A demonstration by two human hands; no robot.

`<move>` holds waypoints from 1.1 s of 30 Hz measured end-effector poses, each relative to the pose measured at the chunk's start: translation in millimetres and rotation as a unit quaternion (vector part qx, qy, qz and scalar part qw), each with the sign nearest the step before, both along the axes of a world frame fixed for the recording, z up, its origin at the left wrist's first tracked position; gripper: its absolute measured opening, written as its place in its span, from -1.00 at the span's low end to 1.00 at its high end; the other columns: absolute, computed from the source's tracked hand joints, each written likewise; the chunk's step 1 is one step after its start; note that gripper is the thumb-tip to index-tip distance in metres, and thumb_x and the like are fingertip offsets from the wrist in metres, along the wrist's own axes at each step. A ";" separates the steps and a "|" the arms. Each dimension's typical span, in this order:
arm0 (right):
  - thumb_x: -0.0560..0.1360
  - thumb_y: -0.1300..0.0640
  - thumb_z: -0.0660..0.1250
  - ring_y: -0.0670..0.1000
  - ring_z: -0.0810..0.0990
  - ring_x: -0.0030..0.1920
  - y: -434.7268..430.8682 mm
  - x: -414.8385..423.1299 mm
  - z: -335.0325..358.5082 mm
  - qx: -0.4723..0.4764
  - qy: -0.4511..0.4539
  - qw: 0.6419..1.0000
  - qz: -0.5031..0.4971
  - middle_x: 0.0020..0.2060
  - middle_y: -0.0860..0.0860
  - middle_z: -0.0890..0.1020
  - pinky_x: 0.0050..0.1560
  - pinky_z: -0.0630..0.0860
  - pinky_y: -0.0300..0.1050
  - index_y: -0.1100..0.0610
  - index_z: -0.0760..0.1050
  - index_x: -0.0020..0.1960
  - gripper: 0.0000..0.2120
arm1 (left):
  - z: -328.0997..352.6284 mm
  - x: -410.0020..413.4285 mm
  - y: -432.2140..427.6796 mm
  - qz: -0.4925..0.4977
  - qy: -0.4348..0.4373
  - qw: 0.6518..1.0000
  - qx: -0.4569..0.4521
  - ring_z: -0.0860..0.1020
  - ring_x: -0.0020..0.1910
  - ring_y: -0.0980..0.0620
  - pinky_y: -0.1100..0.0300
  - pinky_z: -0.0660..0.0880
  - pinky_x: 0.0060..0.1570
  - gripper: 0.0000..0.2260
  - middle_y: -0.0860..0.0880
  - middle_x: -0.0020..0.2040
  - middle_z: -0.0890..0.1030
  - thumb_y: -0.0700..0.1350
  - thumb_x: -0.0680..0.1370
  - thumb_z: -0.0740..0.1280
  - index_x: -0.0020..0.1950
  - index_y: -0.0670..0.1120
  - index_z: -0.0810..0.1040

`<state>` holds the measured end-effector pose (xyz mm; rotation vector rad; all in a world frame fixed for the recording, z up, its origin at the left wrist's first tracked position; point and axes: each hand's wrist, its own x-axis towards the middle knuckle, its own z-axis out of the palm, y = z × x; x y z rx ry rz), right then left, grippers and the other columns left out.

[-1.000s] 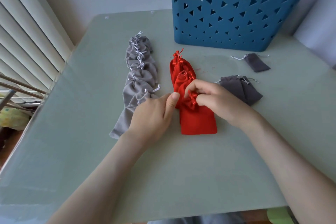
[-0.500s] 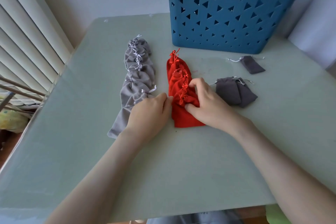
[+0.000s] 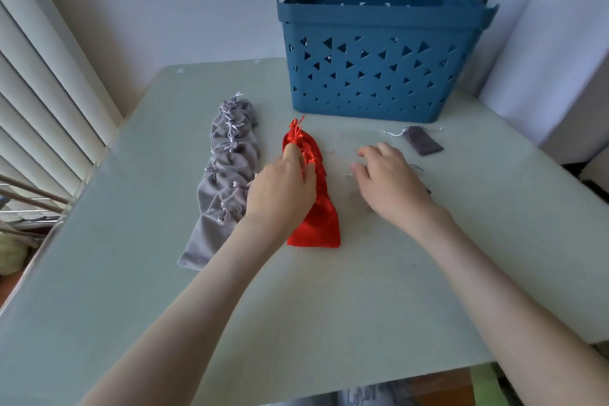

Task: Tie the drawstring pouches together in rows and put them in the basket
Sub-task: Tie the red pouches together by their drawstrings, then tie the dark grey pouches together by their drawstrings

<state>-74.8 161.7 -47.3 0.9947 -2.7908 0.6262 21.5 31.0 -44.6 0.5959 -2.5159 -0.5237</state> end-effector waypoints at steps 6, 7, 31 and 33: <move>0.58 0.10 0.22 0.17 0.29 0.26 21.5 -27.1 -7.9 0.108 0.036 0.992 -0.052 0.24 0.12 0.39 0.24 0.26 0.00 0.16 0.45 0.24 -0.73 | 5.8 -16.5 20.6 -0.051 -0.020 0.998 0.000 0.48 -0.16 -0.12 0.14 0.27 -0.24 -0.80 -0.13 -0.13 0.52 -0.08 0.62 0.14 -0.03 -0.16 0.48; 0.56 0.12 0.26 0.16 0.30 0.24 23.3 -28.7 -10.9 0.087 0.032 0.995 -0.042 0.23 0.10 0.40 0.23 0.26 -0.01 0.15 0.47 0.19 -0.77 | 5.6 -16.0 22.0 -0.055 -0.022 0.998 0.006 0.45 -0.18 -0.10 0.15 0.26 -0.25 -0.81 -0.10 -0.16 0.49 -0.08 0.61 0.14 -0.09 -0.14 0.45; 0.53 0.31 0.30 -0.14 0.41 -0.34 -27.0 24.7 19.8 -0.282 -0.403 0.831 0.260 -0.32 -0.03 0.49 -0.33 0.35 -0.30 0.08 0.49 -0.07 -0.86 | -2.9 40.5 -14.4 -0.135 0.181 0.870 0.437 0.62 0.07 -0.08 -0.06 0.52 0.13 -0.66 -0.08 0.02 0.68 0.09 0.63 0.12 0.13 -0.05 0.61; 0.54 0.28 0.29 -0.13 0.39 -0.38 -30.2 26.7 12.9 -0.272 -0.412 0.830 0.260 -0.32 -0.02 0.47 -0.36 0.34 -0.31 0.07 0.49 -0.06 -0.87 | -7.8 46.0 -20.0 -0.121 0.188 0.848 0.480 0.62 0.05 -0.15 -0.07 0.52 0.14 -0.69 -0.14 0.01 0.68 0.02 0.63 0.13 0.09 -0.09 0.62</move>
